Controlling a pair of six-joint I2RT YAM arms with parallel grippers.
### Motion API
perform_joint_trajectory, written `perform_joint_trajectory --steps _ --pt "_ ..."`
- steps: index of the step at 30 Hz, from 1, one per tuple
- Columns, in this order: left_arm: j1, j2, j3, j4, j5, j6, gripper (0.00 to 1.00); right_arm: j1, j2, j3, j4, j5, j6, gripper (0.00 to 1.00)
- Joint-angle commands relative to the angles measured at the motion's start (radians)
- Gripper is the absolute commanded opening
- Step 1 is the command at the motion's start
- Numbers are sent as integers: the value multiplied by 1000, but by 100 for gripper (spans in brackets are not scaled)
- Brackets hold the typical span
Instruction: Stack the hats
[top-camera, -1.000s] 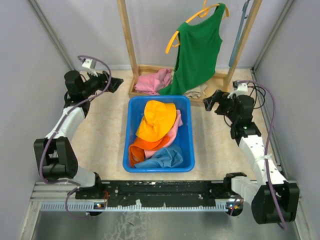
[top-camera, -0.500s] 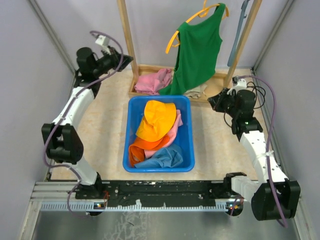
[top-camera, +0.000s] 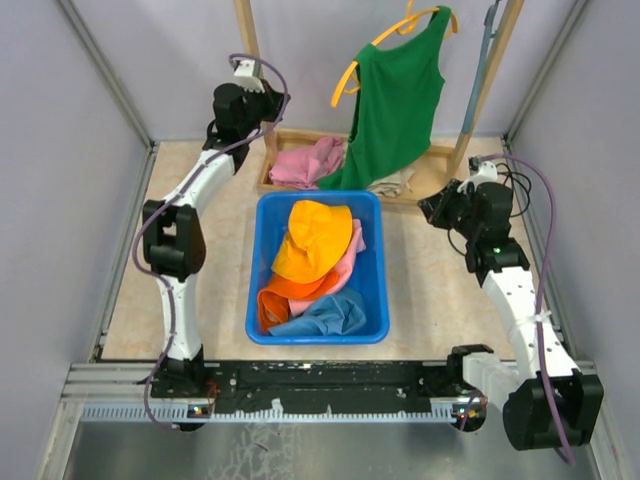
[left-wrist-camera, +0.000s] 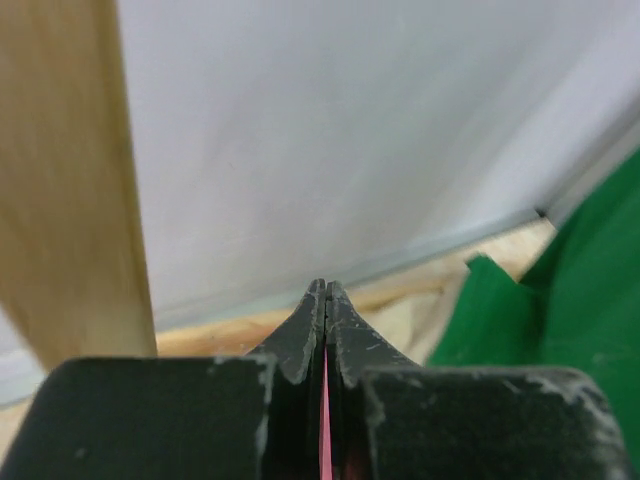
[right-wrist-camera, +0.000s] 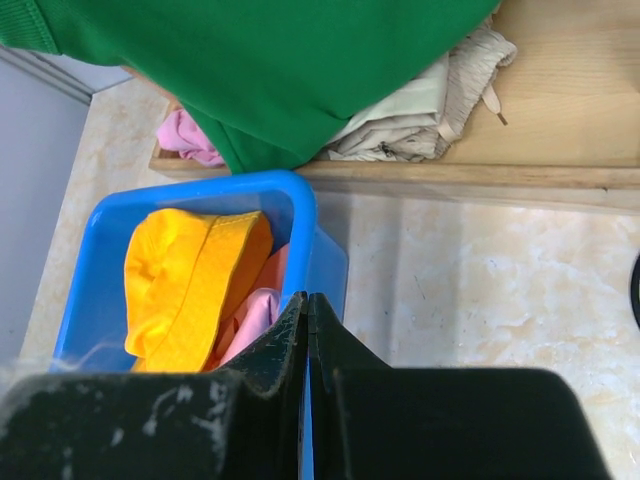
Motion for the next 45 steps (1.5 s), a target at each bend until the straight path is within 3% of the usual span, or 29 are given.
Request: perform_joint_trajectory --steps 1,7,15,22,27,41,45 --pt "-34 130 195 91 -149 4 0 7 -48 49 -11 33 8 0" --pt "-59 266 328 130 -324 69 0 7 -46 58 -33 60 13 0" --pt "-50 310 339 133 -621 280 0 7 -46 50 -29 67 32 0" --pt "24 312 349 8 -808 286 0 7 -33 35 -2 56 61 0" --pt "77 263 266 -16 -886 288 0 7 -34 35 0 51 65 0" --pt "359 129 135 -6 -812 292 1 7 -53 -17 29 29 84 0" --pt "386 118 130 -1 -806 303 1 7 -48 -39 43 20 89 0"
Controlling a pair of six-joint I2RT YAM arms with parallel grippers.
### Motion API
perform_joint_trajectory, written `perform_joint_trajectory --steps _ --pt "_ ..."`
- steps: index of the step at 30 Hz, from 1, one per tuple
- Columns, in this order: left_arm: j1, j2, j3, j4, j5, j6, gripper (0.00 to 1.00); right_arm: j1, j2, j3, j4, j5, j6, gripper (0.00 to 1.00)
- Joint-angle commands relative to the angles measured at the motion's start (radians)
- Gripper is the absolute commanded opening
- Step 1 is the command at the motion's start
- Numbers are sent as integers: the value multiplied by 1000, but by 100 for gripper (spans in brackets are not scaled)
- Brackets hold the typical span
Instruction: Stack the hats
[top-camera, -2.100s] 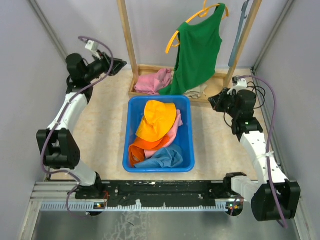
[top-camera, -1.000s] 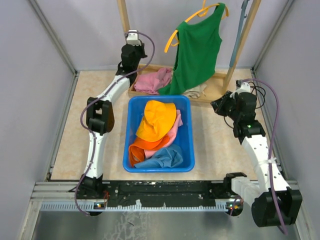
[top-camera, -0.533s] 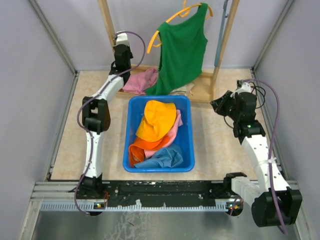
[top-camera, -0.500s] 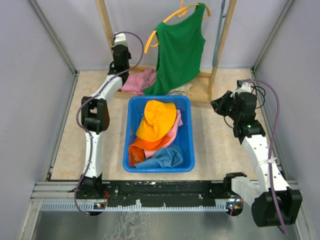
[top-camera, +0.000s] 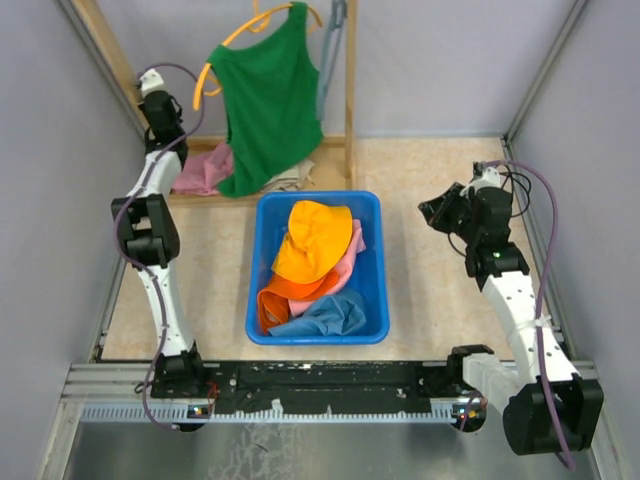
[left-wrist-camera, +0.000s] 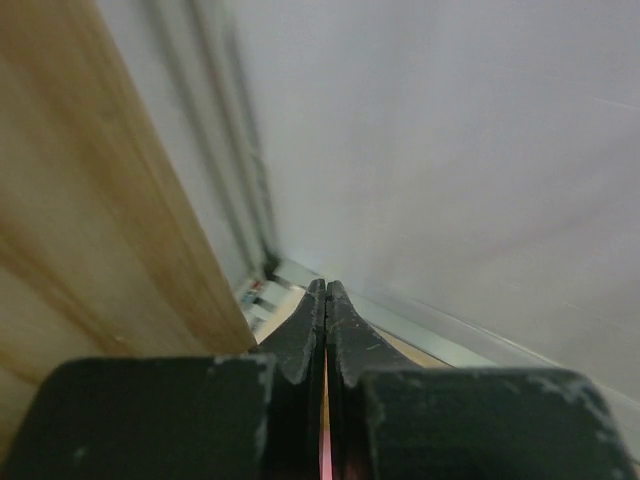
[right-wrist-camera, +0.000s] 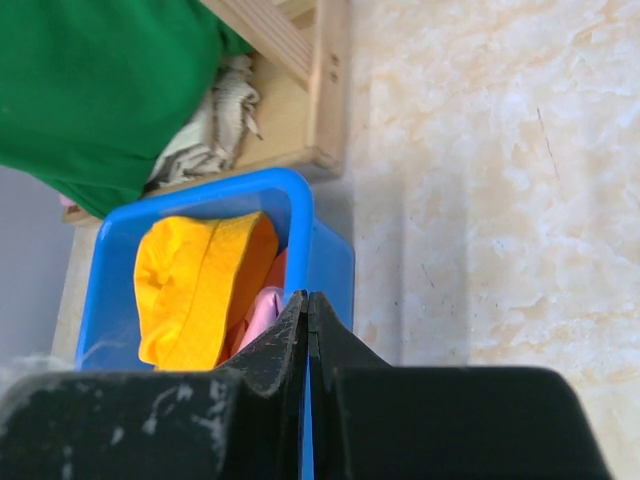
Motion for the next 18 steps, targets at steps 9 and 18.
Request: perform_joint_trajectory --steps 9,18 --pt "-17 -164 -74 50 17 5 0 6 15 -6 62 -51 -5 0" --pt "-100 -479 -417 -187 63 -260 0 7 -18 -25 60 -58 -16 0"
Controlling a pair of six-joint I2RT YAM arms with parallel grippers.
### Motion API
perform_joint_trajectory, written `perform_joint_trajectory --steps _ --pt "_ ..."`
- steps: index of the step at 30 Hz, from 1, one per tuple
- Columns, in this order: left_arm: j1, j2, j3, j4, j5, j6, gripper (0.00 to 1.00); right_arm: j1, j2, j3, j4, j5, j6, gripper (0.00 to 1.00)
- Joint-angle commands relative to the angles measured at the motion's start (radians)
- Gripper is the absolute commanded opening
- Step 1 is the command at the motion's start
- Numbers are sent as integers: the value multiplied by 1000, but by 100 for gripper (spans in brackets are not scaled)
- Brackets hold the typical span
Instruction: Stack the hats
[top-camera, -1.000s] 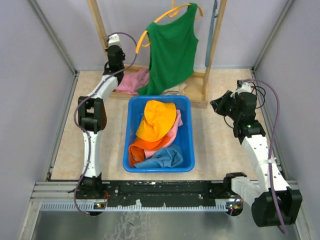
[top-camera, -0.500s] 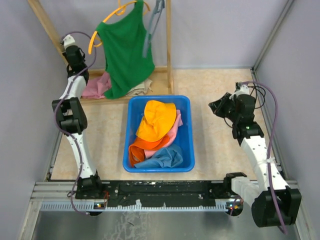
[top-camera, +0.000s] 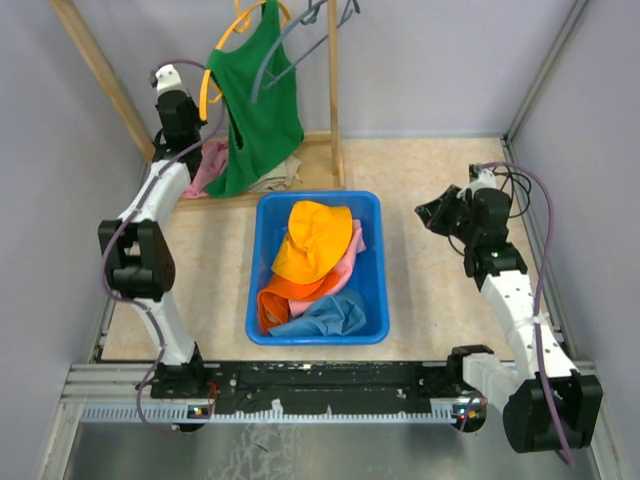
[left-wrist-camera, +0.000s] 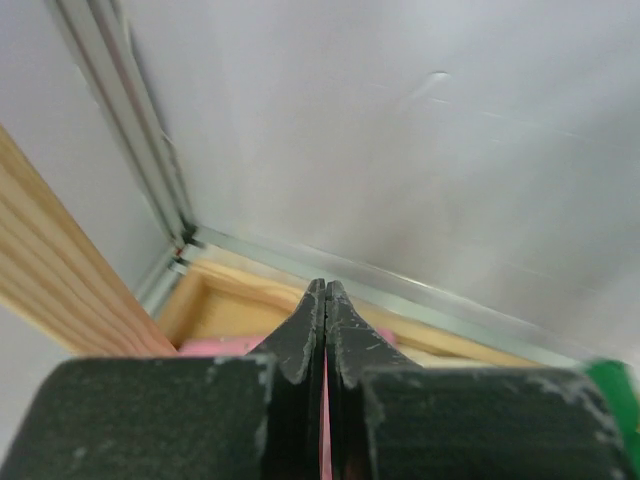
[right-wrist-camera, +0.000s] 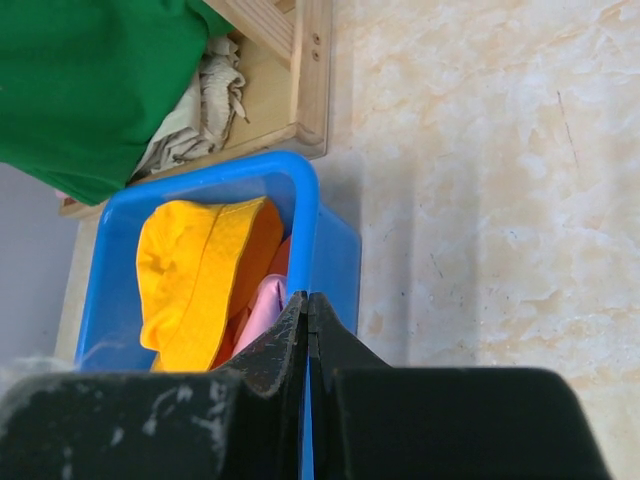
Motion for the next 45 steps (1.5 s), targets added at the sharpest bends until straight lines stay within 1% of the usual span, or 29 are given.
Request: perform_joint_trajectory --steps 1,5,9,13,21,26,29,35,42,45 --pt "2 -155 -149 -179 29 -194 0 7 -29 5 49 -21 -18 0" --pt "-4 -274 -353 -258 15 -302 0 7 -1 11 82 -59 -6 0" --pt "-4 -366 -539 -319 1 -350 0 6 3 3 117 -92 9 0" --pt "2 -348 -614 -347 -39 -370 0 7 -11 -2 119 -113 14 0" --pt "3 -157 -532 -367 -21 -440 0 7 -40 34 37 -98 -25 0" --pt "7 -15 -456 -416 -7 -490 0 7 -37 48 0 -82 -40 0" --pt "18 39 -426 -395 27 -505 0 7 -28 50 -9 -76 -41 0" --pt "59 118 -318 -376 57 -546 0 7 20 64 2 -77 -26 0" --pt "96 189 -179 -395 69 -487 0 7 74 103 12 -59 -26 0" --pt "100 176 -168 -409 93 -478 0 11 105 106 67 -57 -4 0"
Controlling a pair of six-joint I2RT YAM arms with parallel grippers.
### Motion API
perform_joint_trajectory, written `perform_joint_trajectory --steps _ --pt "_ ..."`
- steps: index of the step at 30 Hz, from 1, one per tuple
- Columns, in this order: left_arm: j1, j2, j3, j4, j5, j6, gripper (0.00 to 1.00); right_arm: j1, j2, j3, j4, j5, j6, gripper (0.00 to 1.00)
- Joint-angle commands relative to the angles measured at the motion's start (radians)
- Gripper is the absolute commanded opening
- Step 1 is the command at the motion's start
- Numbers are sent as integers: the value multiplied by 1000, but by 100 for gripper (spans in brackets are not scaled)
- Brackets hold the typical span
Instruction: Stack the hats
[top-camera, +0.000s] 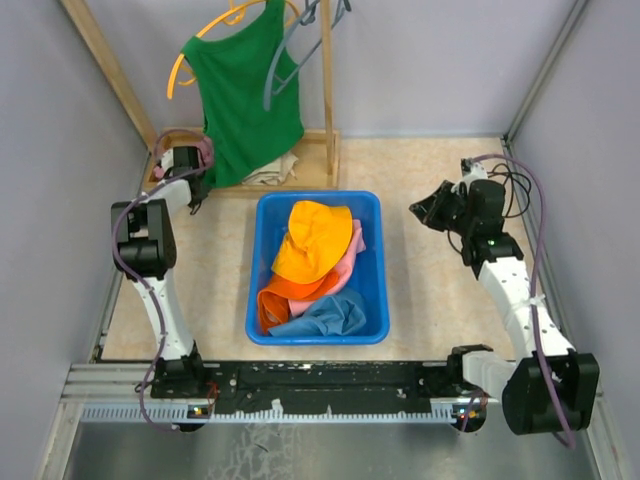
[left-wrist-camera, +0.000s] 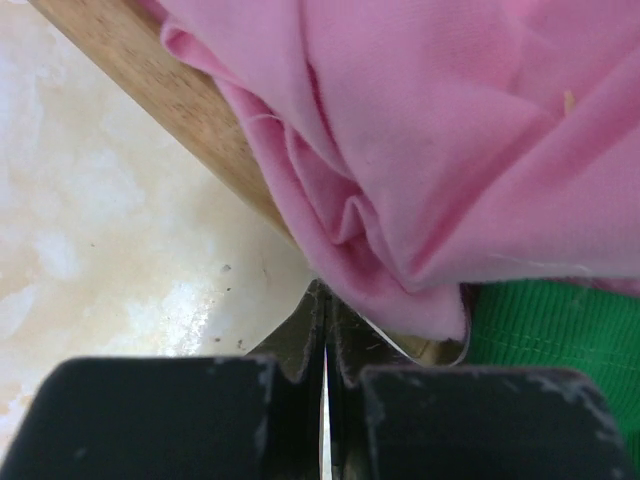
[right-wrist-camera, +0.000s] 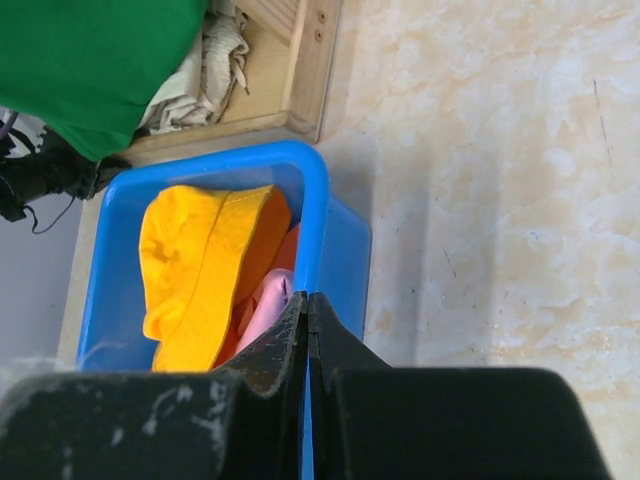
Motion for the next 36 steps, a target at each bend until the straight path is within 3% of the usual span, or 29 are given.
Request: perform_joint_trajectory --steps 1,5,13,15,20,30,36 --pt "12 -6 35 -11 47 17 0 17 44 73 104 9 26 0" --pt "13 -107 -30 0 107 8 0 86 213 229 130 33 31 0" --pt "13 -233 -152 105 211 50 0 223 678 739 143 201 129 0" --pt "12 -218 -150 104 227 40 0 232 789 864 151 253 190 0" --pt "13 -191 -141 89 248 19 0 237 1061 1149 188 205 417 0" --pt "12 -102 -45 2 244 0 0 257 1219 1219 407 208 679 0" --pt "12 -53 0 -10 227 10 0 301 1306 1333 412 207 730 0"
